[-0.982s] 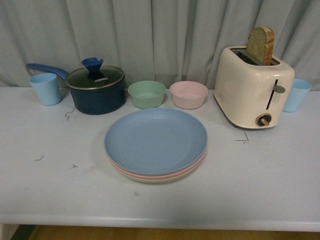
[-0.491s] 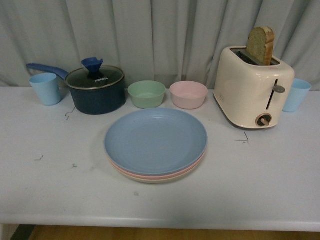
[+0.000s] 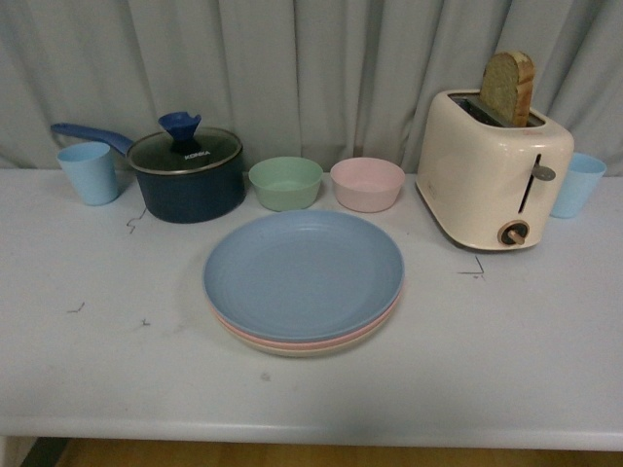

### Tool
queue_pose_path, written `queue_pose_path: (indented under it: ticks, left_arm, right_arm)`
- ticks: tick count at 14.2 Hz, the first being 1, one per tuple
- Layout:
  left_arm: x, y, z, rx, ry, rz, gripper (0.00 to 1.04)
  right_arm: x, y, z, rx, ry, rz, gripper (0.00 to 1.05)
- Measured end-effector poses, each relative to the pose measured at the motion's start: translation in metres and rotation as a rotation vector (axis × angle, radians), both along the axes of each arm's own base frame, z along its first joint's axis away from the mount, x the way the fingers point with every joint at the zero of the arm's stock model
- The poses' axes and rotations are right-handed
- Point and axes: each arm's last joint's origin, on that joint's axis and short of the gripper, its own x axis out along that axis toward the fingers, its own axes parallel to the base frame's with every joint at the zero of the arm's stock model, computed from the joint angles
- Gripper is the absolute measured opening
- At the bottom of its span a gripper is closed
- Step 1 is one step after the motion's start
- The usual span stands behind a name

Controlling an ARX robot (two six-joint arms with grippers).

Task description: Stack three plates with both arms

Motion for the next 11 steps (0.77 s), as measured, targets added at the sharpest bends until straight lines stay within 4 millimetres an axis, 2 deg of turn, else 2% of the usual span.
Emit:
queue_pose_path:
  ticks: [3, 5, 6, 8, 9, 11]
  left_arm:
    - [0.0000, 0.0000, 0.0000, 0.000, 0.000, 0.000, 0.98]
    - [0.0000, 0.0000, 0.0000, 0.000, 0.000, -0.001, 0.98]
    - [0.0000, 0.0000, 0.0000, 0.000, 0.000, -0.001, 0.98]
    - [0.0000, 0.0000, 0.0000, 0.000, 0.000, -0.001, 0.98]
    - [0.0000, 0.0000, 0.0000, 0.000, 0.000, -0.001, 0.98]
    - [0.0000, 0.0000, 0.0000, 0.000, 0.000, -0.001, 0.98]
  right_arm:
    - [-0.0006, 0.0000, 0.0011, 0.000, -0.013, 0.000, 0.02]
    - [-0.0006, 0.0000, 0.0008, 0.000, -0.010, 0.000, 0.27]
    - [-0.0006, 0.0000, 0.0009, -0.001, -0.011, 0.000, 0.46]
    - [-0.0006, 0.0000, 0.0008, 0.000, -0.010, 0.000, 0.69]
    - [-0.0006, 0.0000, 0.0008, -0.001, -0.010, 0.000, 0.95]
    - [-0.0006, 0.0000, 0.0008, 0.000, -0.010, 0.000, 0.98]
